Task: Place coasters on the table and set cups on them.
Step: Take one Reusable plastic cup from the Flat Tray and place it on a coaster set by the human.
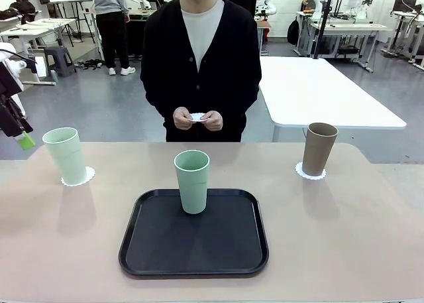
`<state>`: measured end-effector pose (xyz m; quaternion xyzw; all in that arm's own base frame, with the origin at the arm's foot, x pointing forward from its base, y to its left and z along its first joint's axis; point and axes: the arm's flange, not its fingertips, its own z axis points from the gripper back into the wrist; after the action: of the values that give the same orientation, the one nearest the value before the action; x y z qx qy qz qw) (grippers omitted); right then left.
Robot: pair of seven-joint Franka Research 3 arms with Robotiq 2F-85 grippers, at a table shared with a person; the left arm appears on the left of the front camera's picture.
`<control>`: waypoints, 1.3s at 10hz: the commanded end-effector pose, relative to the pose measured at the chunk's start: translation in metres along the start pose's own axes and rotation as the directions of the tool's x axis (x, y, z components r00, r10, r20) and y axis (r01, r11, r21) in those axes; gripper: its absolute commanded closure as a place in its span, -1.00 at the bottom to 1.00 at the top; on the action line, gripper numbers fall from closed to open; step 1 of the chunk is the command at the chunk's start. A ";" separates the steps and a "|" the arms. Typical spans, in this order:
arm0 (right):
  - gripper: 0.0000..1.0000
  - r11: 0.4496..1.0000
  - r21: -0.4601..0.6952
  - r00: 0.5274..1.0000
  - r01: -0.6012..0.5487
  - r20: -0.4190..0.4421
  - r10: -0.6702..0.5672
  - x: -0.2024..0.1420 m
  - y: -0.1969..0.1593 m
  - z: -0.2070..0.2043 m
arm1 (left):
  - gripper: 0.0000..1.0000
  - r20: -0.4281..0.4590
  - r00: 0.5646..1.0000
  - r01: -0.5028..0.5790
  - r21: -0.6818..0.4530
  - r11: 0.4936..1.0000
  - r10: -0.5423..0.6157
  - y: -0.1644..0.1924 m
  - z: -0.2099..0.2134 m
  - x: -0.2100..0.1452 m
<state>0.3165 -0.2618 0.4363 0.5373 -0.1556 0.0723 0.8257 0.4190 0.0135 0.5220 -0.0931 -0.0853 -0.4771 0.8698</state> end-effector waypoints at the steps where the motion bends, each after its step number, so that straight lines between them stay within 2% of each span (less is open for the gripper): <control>1: -1.00 1.000 0.006 1.000 -0.005 0.004 0.005 -0.001 0.001 0.001 | -1.00 0.044 0.975 -0.224 0.131 0.966 0.220 -0.007 0.002 -0.003; 2: -1.00 1.000 0.006 1.000 -0.005 0.004 0.005 -0.001 0.001 0.001 | -1.00 0.115 0.923 -0.382 0.157 0.911 0.367 -0.019 0.004 -0.017; 3: -1.00 1.000 0.006 1.000 -0.005 0.004 0.005 -0.001 0.001 0.001 | -1.00 0.168 0.850 -0.516 0.078 0.853 0.499 -0.021 0.012 -0.034; 4: -1.00 1.000 0.006 1.000 -0.005 0.004 0.005 -0.001 0.001 0.001 | -1.00 0.203 0.780 -0.587 -0.086 0.805 0.591 -0.021 0.023 -0.058; 5: -1.00 1.000 0.006 1.000 -0.005 0.004 0.005 -0.001 0.001 0.001 | -1.00 0.195 0.733 -0.596 -0.276 0.754 0.651 -0.012 0.032 -0.080; 6: -1.00 1.000 0.006 1.000 -0.005 0.004 0.005 -0.001 0.001 0.001 | -1.00 0.179 0.716 -0.522 -0.506 0.687 0.675 0.001 0.042 -0.103; 7: -1.00 1.000 0.006 1.000 -0.005 0.004 0.005 -0.001 0.001 0.001 | -1.00 0.182 0.692 -0.430 -0.673 0.602 0.698 0.010 0.037 -0.140; 8: -1.00 1.000 0.006 1.000 -0.005 0.004 0.005 -0.001 0.001 0.001 | -1.00 0.209 0.682 -0.343 -0.755 0.559 0.701 0.022 0.034 -0.159; 10: -1.00 1.000 0.006 1.000 -0.005 0.004 0.005 -0.001 0.001 0.001 | -1.00 0.261 0.641 -0.248 -0.820 0.517 0.722 0.027 0.008 -0.195; 12: -1.00 1.000 0.006 1.000 -0.005 0.004 0.005 -0.001 0.001 0.001 | -1.00 0.249 0.544 -0.279 -0.847 0.453 0.801 0.033 -0.021 -0.232; 13: -1.00 1.000 0.006 1.000 -0.005 0.004 0.005 -0.001 0.001 0.001 | -1.00 0.235 0.539 -0.291 -0.849 0.440 0.809 0.035 -0.023 -0.243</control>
<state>0.3155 -0.2632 0.4361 0.5372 -0.1566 0.0703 0.8258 0.3167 0.2191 0.4343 -0.6056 -0.1276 -0.0766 0.7817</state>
